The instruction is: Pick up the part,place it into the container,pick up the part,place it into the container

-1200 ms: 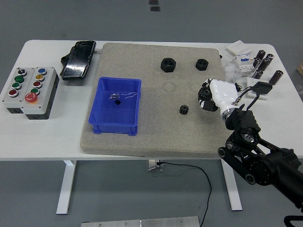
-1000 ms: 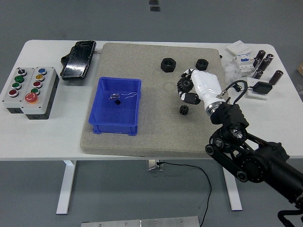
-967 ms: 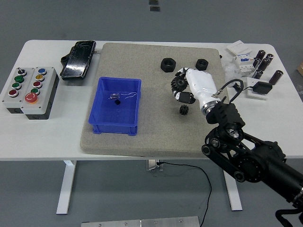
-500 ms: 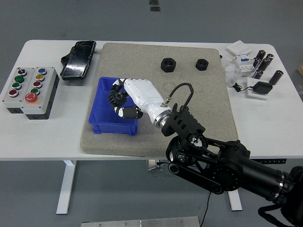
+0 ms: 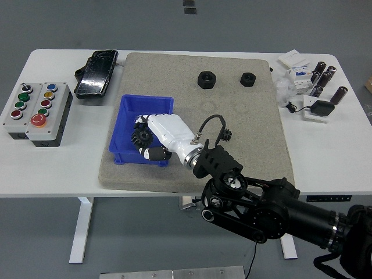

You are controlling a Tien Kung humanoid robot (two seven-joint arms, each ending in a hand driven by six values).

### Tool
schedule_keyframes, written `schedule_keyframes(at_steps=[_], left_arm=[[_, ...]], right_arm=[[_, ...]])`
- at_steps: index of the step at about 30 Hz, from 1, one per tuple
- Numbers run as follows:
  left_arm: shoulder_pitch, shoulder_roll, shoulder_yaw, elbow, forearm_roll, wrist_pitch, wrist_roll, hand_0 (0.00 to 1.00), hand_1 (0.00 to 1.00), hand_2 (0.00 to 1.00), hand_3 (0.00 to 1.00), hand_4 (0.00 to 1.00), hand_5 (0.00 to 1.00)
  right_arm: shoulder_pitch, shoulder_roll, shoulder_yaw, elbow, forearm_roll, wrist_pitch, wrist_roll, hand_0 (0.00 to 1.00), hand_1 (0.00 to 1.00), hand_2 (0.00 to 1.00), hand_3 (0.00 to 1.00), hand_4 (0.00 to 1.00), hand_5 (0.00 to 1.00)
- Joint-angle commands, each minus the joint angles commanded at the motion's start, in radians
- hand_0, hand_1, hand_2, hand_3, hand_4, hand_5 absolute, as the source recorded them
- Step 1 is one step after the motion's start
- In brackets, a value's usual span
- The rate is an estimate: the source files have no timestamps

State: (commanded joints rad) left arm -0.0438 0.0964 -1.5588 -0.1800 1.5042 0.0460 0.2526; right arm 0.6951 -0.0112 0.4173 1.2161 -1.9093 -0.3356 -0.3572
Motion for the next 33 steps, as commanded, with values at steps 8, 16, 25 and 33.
schedule_keyframes(at_steps=[8,16,25,33], left_arm=[[0.0,0.001,-0.001,0.0,0.004,-0.001,0.0,0.666,0.633,0.55,0.601,0.684,0.359],[0.001,0.002,-0.003,0.0,0.008,-0.002,0.0,0.666,0.633,0.55,0.601,0.683,0.355],[0.001,0.003,-0.005,0.0,0.013,-0.003,0.001,0.666,0.633,0.55,0.6,0.679,0.349],[0.002,0.002,-0.006,0.0,0.015,-0.004,-0.001,0.667,0.633,0.55,0.601,0.679,0.348]], right_arm=[[0.0,0.004,-0.002,-0.005,-0.017,0.004,-0.006,0.611,0.682,0.673,0.68,0.615,0.223],[-0.002,0.008,0.004,-0.007,-0.034,0.028,-0.015,0.635,0.698,0.699,0.679,0.792,0.281],[-0.008,0.006,0.019,-0.016,-0.035,0.022,-0.021,0.64,0.725,0.764,0.764,0.887,0.354],[-0.047,-0.018,0.117,0.02,-0.058,-0.048,-0.015,0.617,0.701,0.739,0.731,0.873,0.351]])
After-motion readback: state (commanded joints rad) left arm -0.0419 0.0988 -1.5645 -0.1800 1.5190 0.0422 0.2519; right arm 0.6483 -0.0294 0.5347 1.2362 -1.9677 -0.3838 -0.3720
